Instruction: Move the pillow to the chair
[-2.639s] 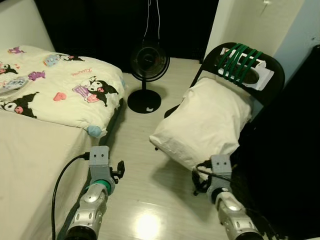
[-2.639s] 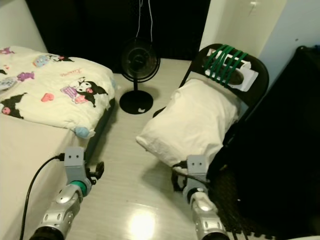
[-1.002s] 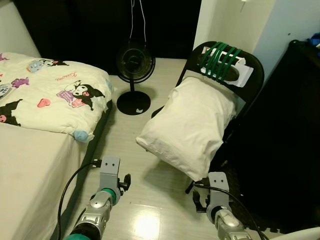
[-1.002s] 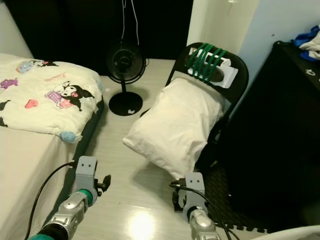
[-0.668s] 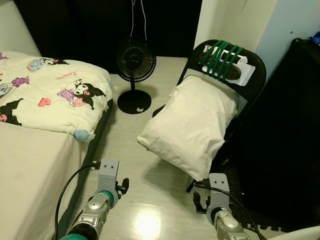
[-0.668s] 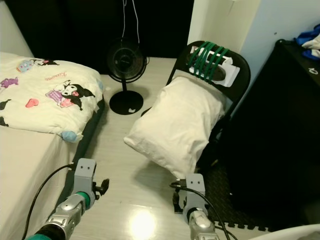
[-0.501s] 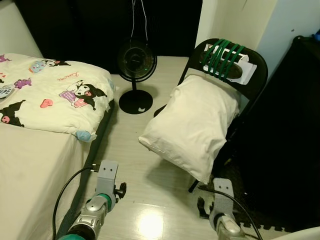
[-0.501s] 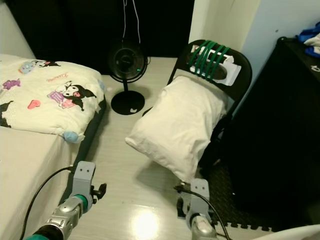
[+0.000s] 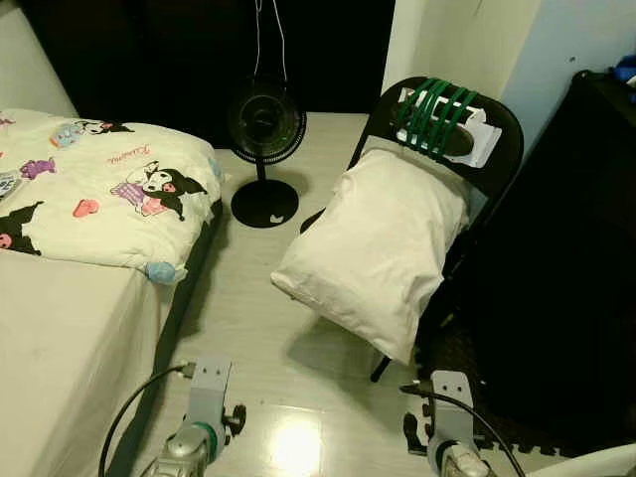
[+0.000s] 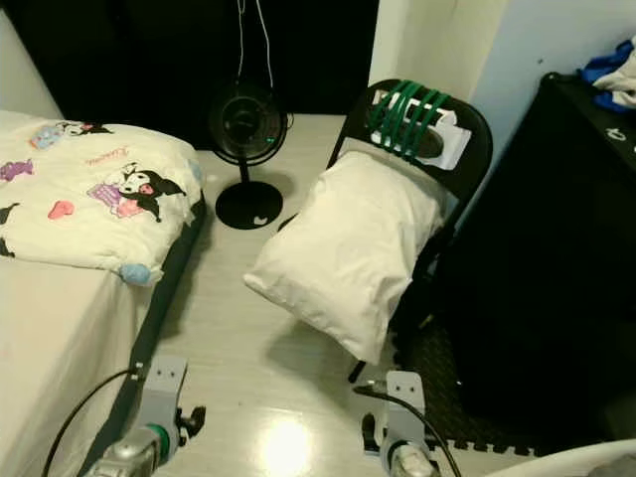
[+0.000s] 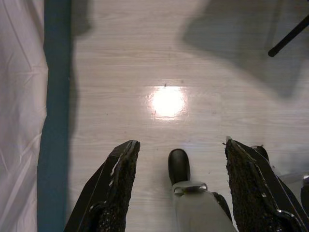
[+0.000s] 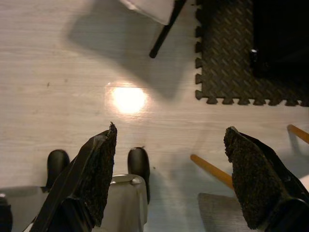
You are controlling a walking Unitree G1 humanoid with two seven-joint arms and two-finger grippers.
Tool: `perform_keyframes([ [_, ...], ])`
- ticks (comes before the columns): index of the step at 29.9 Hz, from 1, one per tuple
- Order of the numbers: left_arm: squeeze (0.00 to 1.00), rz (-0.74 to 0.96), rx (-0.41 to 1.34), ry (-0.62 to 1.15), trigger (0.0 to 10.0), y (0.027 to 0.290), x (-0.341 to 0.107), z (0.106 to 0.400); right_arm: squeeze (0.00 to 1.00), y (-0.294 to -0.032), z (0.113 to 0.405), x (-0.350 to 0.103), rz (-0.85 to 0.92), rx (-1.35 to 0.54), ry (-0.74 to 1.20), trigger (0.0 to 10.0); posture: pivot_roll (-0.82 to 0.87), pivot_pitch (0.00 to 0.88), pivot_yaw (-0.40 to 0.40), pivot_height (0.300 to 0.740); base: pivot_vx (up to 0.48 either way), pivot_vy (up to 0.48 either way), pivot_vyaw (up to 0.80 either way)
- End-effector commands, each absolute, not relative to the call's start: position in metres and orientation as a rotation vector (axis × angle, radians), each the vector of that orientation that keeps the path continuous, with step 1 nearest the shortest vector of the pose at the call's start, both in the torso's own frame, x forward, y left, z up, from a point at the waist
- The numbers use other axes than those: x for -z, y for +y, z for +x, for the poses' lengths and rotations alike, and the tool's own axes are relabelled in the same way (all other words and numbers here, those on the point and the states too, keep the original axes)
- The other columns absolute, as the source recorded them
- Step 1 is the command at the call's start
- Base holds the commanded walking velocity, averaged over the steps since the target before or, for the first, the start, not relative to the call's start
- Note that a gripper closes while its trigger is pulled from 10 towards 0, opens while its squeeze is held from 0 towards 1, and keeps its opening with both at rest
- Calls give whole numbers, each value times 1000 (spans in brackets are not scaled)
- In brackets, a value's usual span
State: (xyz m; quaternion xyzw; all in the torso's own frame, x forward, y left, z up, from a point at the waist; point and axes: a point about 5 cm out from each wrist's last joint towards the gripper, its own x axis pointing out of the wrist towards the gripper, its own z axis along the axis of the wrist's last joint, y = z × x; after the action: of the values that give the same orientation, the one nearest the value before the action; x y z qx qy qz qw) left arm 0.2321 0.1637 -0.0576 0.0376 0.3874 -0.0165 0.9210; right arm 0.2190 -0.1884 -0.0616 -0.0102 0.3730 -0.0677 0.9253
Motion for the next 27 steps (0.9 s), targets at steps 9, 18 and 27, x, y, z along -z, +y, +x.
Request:
perform_keyframes([
  [9, 0, 82, -2, 797, 10000, 171, 61, 224, 0, -174, 215, 66, -35, 75, 793, 10000, 78, 0, -10, 740, 0, 0, 0],
  [18, 0, 72, -35, 776, 10000, 180, 58, 227, 0, -164, 226, 61, -30, 45, 772, 10000, 80, 0, -7, 740, 0, 0, 0],
  [27, 0, 85, 2, 769, 10000, 171, 56, 233, 0, -166, 216, 67, -7, 72, 797, 10000, 39, 0, 30, 740, 0, 0, 0],
])
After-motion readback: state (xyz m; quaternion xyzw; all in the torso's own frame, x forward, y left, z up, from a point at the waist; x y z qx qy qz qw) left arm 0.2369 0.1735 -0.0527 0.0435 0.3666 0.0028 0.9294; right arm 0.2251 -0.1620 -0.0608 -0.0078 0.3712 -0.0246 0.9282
